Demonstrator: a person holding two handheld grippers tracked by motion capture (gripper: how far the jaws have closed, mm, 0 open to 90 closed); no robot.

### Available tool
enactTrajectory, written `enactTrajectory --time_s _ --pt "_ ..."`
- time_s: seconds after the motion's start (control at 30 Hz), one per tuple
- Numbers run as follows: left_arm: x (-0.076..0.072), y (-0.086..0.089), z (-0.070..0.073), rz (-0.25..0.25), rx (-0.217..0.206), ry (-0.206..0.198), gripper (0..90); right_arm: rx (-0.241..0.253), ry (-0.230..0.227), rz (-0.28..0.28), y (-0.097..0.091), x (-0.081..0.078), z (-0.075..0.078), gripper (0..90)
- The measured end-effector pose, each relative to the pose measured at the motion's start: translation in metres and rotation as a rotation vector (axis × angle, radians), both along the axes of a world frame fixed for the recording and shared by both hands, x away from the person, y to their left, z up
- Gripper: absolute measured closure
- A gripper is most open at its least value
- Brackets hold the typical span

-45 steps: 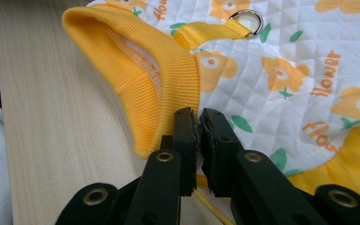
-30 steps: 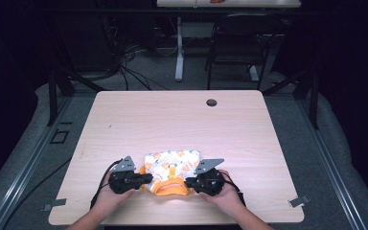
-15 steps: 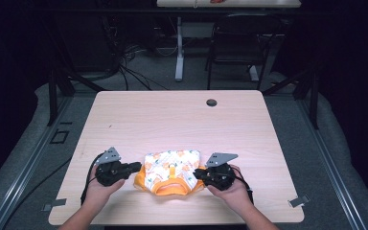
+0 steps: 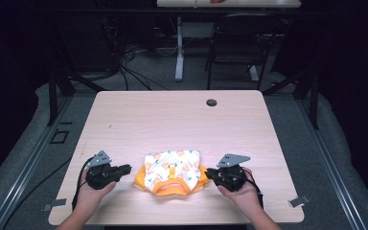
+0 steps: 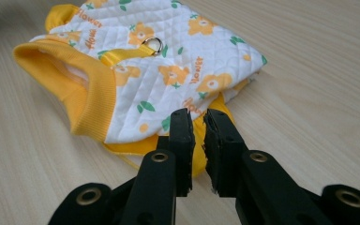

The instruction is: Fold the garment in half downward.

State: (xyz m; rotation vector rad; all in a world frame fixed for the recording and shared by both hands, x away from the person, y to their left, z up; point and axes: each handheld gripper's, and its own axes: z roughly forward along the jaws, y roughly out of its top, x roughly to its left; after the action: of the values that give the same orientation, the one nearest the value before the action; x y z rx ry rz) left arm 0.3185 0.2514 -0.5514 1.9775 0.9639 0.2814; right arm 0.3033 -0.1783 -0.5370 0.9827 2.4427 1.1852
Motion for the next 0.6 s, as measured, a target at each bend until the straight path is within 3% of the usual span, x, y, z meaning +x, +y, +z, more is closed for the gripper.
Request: enactTrajectory --time_s 0.27,0.4,0.53,0.6 --pt "0.002 0.013 -0.008 0.058 -0.017 0.006 81.4 -0.013 0.003 -0.021 -0.003 0.000 -0.011 79.3" --pt "0.003 0.017 -0.010 0.079 0.002 0.001 79.6 -0.009 0.000 -0.038 -0.005 0.001 -0.014 76.3" --pt "0.004 0.018 -0.014 0.095 0.008 0.003 72.7 -0.051 -0.035 -0.062 -0.007 0.002 -0.018 68.8" --pt "0.005 0.018 -0.016 0.104 0.019 -0.005 68.6 -0.049 -0.037 -0.073 -0.009 0.003 -0.020 66.2"
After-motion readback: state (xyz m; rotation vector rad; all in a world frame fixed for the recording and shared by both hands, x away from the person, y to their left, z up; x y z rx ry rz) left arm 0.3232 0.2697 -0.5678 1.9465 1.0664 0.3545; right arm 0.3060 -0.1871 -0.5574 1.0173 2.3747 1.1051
